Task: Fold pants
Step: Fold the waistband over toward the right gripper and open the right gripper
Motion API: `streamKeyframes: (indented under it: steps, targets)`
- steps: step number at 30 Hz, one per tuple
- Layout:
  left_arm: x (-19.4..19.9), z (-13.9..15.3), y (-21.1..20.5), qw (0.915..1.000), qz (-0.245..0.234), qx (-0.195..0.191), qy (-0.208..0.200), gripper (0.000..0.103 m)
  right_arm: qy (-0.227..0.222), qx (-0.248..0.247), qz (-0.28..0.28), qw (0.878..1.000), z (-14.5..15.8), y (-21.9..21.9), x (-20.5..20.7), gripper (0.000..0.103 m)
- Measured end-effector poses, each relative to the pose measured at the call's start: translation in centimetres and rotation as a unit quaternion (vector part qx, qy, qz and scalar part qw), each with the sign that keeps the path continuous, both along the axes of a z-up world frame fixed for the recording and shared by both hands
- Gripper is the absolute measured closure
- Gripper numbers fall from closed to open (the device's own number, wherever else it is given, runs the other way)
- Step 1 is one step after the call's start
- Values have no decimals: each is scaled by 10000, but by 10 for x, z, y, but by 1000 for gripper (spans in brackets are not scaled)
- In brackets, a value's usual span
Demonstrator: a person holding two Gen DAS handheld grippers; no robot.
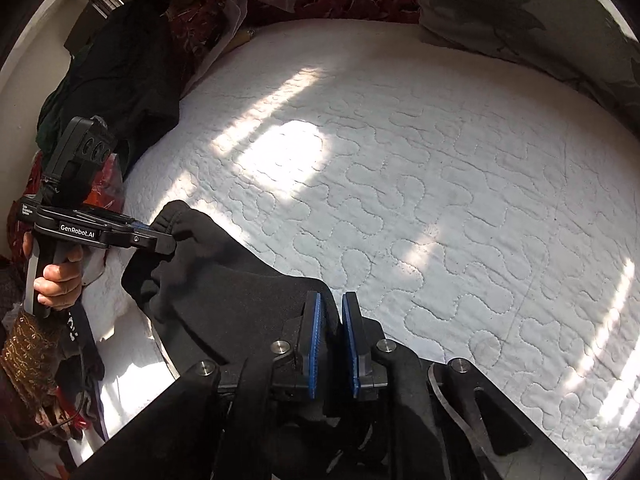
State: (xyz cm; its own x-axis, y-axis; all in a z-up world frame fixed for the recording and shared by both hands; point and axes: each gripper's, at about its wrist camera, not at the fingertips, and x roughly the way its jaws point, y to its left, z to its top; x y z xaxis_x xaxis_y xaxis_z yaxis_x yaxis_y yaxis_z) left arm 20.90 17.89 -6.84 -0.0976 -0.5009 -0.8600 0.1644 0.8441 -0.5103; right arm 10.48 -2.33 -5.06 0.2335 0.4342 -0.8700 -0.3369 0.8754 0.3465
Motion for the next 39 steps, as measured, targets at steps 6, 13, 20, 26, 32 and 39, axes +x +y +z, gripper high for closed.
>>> streamKeyframes:
  steps: [6, 13, 20, 26, 32, 39]
  targets:
    - [-2, 3, -4, 9999, -13, -158, 2, 62, 757, 636, 34, 9951, -19, -6, 17, 54]
    - [-26, 17, 16, 9956, 686, -209, -599, 100, -168, -466, 1097, 9927, 1, 39, -21, 97]
    - [-13, 20, 52, 9909, 1093, -206, -753, 100, -753, -344, 492, 9954, 25, 35, -12, 97]
    - [-15, 0, 63, 9897, 1327, -477, -266, 97, -601, -626, 390, 9955, -8, 42, -8, 90]
    - [-12, 43, 94, 9801, 1680, -243, -1032, 82, -710, 356, -677, 9945, 28, -17, -16, 68]
    - [-32, 49, 24, 9871, 936, -844, -989, 58, -687, 788, -737, 9918, 25, -24, -43, 68]
